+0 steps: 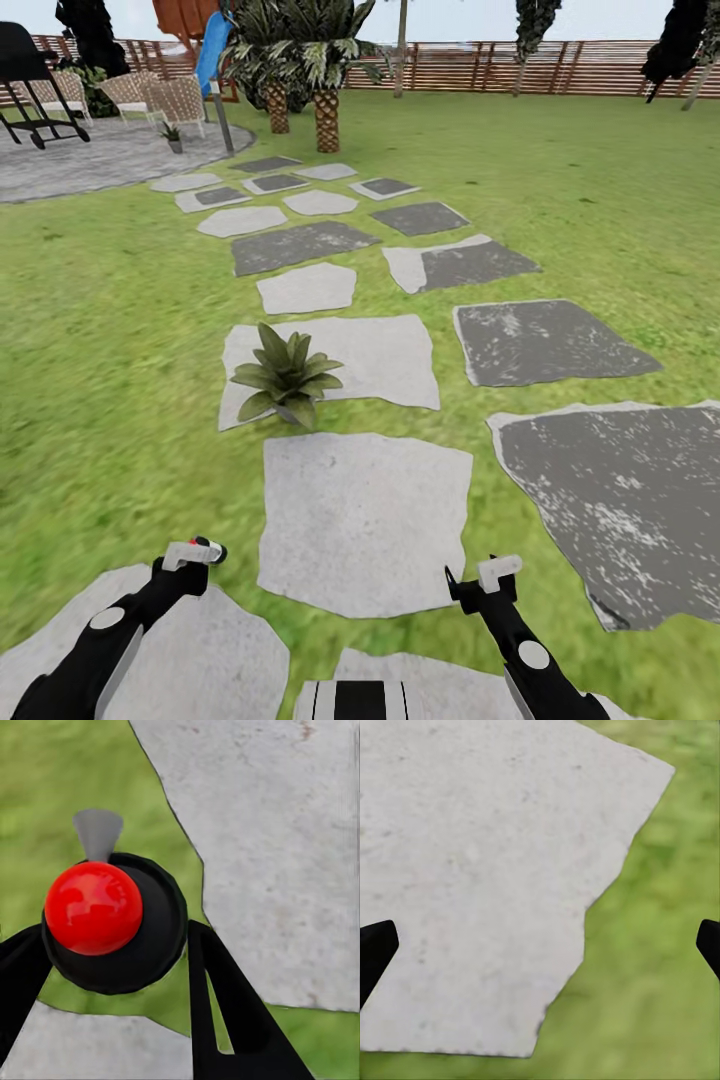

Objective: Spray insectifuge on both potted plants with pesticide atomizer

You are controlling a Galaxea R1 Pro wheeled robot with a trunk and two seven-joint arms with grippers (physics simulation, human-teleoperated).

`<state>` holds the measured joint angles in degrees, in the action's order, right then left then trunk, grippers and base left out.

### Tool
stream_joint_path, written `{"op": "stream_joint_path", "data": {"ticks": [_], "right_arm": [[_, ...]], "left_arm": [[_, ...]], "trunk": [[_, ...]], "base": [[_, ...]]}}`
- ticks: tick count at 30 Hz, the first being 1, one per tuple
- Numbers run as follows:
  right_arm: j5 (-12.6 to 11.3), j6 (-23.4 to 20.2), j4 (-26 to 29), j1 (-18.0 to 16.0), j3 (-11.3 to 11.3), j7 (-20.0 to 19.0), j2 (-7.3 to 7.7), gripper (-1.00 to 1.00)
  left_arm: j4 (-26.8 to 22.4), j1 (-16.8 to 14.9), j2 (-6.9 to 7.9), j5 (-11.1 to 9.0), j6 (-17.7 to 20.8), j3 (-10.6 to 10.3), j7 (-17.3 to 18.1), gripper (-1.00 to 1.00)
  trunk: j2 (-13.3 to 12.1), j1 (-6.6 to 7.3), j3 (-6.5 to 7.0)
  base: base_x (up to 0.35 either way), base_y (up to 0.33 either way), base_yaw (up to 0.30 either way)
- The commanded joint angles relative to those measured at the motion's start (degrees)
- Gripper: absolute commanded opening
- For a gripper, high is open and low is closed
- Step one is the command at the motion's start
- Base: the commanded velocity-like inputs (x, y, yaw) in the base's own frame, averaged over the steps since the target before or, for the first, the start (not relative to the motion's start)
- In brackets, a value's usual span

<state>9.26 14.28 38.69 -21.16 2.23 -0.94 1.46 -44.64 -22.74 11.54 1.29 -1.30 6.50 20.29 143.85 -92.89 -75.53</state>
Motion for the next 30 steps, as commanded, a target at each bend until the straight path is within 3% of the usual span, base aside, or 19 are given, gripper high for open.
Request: {"op": "stream_joint_path", "data": {"ticks": [1, 4, 30], "right_arm": [[0.22, 0.13, -0.02, -0.02, 0.06, -0.03, 0.03, 1.00], [0.23, 0.13, -0.02, -0.02, 0.05, -0.03, 0.03, 1.00], [0.23, 0.13, -0.08, -0.02, 0.06, -0.03, 0.03, 1.00]], "left_arm": [[-0.31, -0.02, -0.03, 0.16, -0.11, 0.13, 0.36, -1.00], [-0.74, -0.02, -0.03, 0.22, -0.05, 0.11, 0.36, -1.00], [-0.95, -0.02, -0.03, 0.29, 0.07, 0.00, 0.36, -1.00]], "trunk": [[0.01, 0.01, -0.03], [0.01, 0.01, -0.02], [-0.34, 0.68, 5.75]], "base": [[0.008, 0.011, 0.000], [0.004, 0.006, 0.000], [0.000, 0.000, 0.000]]}}
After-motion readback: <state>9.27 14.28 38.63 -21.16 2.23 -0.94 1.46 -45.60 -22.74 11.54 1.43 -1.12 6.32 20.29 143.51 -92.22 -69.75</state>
